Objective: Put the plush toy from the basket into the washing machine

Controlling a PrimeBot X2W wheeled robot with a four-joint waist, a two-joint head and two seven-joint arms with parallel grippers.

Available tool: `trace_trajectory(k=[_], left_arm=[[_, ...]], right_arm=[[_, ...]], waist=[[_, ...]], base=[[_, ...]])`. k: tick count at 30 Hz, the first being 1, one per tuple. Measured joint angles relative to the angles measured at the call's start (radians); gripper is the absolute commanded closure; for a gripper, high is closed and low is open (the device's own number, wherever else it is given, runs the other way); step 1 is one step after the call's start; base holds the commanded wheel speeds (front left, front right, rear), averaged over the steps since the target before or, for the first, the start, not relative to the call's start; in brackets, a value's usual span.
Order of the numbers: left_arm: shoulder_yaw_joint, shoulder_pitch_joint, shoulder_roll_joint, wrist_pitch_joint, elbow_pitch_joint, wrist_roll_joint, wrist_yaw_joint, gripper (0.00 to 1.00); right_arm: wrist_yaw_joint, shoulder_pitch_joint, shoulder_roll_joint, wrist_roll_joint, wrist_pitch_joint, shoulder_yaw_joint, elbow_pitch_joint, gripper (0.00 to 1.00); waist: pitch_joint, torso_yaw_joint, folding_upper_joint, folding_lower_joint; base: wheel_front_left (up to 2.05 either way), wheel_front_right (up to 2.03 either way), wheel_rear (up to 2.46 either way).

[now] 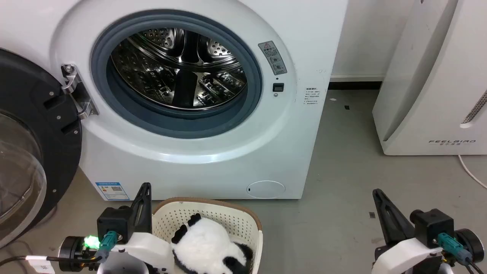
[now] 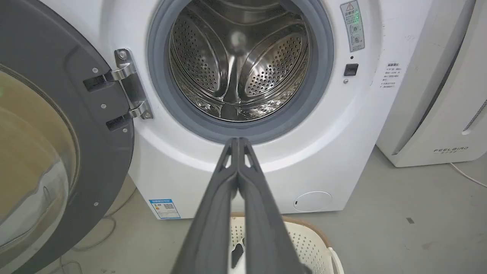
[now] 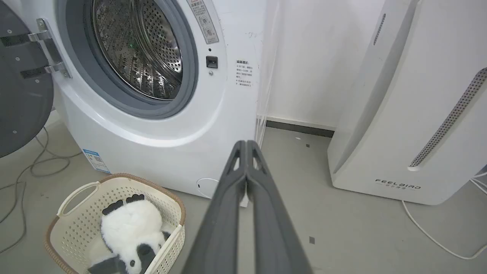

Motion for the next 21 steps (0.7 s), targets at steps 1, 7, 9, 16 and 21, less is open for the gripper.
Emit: trace_trajectory(k=[1, 7, 9, 16, 21], left_arm=[[0.000, 0.000, 0.000, 0.000, 0.000, 0.000, 0.000, 1.00], [0.000, 0.000, 0.000, 0.000, 0.000, 0.000, 0.000, 1.00], [0.000, 0.000, 0.000, 0.000, 0.000, 0.000, 0.000, 1.00], [0.000, 0.000, 0.000, 0.000, 0.000, 0.000, 0.000, 1.00], [-0.002, 0.000, 0.000, 0.000, 0.001, 0.000, 0.001, 0.00]], right_arm=[[0.000, 0.000, 0.000, 0.000, 0.000, 0.000, 0.000, 1.00], [0.000, 0.000, 0.000, 0.000, 0.000, 0.000, 0.000, 1.00], [0.000, 0.000, 0.000, 0.000, 0.000, 0.000, 0.000, 1.00], [0.000, 0.000, 0.000, 0.000, 0.000, 0.000, 0.000, 1.00], [0.000, 0.000, 0.000, 0.001, 0.000, 0.000, 0.001, 0.00]], waist=[[0.000, 0.000, 0.0000, 0.0000], [0.000, 0.000, 0.0000, 0.0000], [0.000, 0.000, 0.0000, 0.0000], [0.000, 0.000, 0.0000, 0.0000], [0.000, 0.000, 0.0000, 0.0000]], base=[[0.00, 0.00, 0.00], [0.00, 0.00, 0.00], [0.00, 0.00, 0.00], [0.00, 0.00, 0.00], [0.00, 0.00, 0.00]])
